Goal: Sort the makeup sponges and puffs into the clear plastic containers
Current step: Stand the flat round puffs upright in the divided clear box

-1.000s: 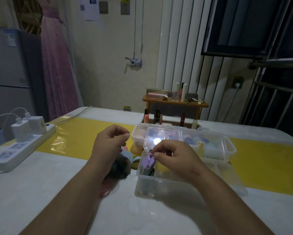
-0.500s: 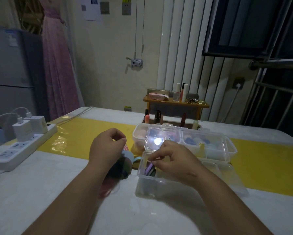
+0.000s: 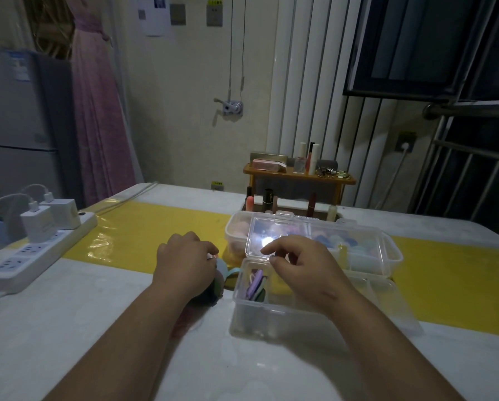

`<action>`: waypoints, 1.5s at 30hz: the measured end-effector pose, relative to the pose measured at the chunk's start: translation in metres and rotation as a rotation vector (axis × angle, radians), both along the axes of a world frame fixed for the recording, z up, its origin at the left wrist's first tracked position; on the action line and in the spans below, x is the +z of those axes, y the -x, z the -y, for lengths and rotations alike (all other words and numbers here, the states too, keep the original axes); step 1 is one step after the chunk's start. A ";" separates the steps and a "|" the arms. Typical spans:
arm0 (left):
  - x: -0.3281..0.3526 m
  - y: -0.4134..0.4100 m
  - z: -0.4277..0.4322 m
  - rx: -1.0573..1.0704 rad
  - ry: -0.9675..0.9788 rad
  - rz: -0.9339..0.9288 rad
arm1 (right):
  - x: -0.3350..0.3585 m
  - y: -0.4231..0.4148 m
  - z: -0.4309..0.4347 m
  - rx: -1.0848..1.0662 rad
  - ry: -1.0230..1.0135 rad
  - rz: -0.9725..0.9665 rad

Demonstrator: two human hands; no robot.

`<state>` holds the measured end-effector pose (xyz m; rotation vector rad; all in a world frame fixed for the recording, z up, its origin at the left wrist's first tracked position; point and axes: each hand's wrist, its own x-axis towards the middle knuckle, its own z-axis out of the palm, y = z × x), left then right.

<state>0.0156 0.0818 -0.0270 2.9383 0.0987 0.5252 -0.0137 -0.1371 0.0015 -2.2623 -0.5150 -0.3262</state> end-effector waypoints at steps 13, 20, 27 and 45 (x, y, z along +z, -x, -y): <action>0.004 0.002 0.002 -0.006 0.065 0.102 | -0.001 -0.001 0.000 -0.023 -0.031 0.014; 0.010 0.008 0.003 -0.058 0.190 0.193 | -0.001 -0.002 0.000 -0.029 -0.013 0.010; 0.012 0.010 0.004 -0.110 0.377 0.312 | -0.002 -0.003 0.001 -0.021 -0.011 0.012; -0.001 0.000 0.004 0.021 0.068 0.059 | -0.001 -0.001 0.000 -0.021 -0.012 0.002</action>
